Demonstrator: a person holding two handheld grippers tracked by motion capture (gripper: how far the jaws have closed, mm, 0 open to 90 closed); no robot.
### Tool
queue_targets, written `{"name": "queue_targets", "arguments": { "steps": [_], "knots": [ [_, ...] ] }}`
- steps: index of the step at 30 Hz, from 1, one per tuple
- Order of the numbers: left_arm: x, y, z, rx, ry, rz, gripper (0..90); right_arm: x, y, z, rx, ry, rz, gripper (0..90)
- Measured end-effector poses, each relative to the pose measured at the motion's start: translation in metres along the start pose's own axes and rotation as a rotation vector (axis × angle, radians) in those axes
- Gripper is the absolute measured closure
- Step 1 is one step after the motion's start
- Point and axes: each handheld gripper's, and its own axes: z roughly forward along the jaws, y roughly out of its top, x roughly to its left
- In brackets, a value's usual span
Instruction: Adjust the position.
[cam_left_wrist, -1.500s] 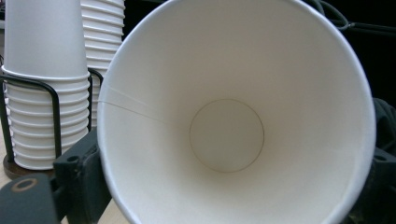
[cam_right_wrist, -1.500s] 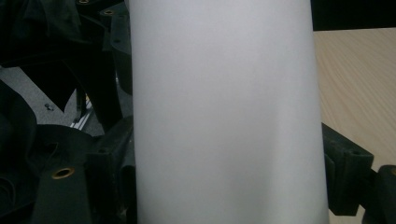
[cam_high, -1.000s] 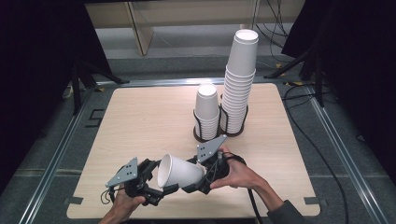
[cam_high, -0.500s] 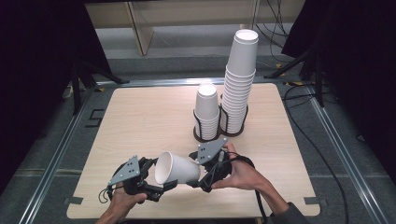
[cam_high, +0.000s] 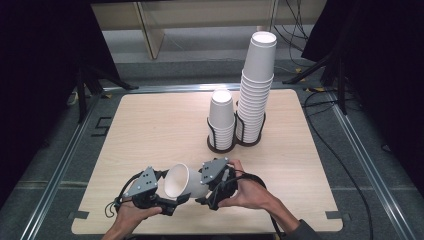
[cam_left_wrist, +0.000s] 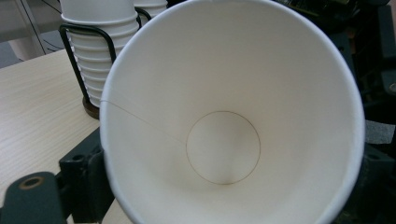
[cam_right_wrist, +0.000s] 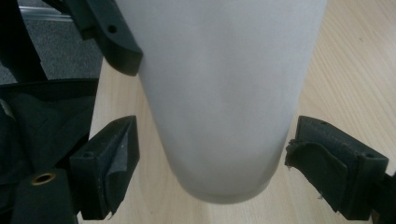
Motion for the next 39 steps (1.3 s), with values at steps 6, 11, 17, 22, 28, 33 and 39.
{"name": "queue_targets", "arguments": {
  "steps": [6,11,17,22,28,33,39],
  "knots": [
    [-0.006,0.000,0.004,0.013,-0.012,0.001,11.7,0.001,-0.001,0.009,-0.009,-0.002,-0.008,16.9],
    [-0.006,0.000,0.003,0.004,-0.016,-0.004,11.2,0.003,-0.002,0.013,-0.011,0.031,0.002,22.0],
    [0.003,-0.005,0.001,-0.127,-0.038,-0.112,6.6,-0.004,-0.004,0.007,-0.108,0.074,0.053,22.8],
    [0.003,-0.009,0.002,-0.215,-0.042,-0.170,6.5,-0.010,-0.007,0.005,-0.184,0.103,0.118,22.9],
    [0.002,-0.008,0.001,-0.259,-0.033,-0.187,6.9,-0.011,-0.008,0.007,-0.238,0.121,0.145,22.9],
    [0.002,-0.008,0.002,-0.278,-0.030,-0.185,8.5,-0.008,-0.006,0.011,-0.256,0.135,0.167,22.8],
    [0.002,-0.008,0.001,-0.282,-0.036,-0.181,11.2,-0.006,-0.007,0.016,-0.279,0.161,0.186,22.6]
  ]
}}
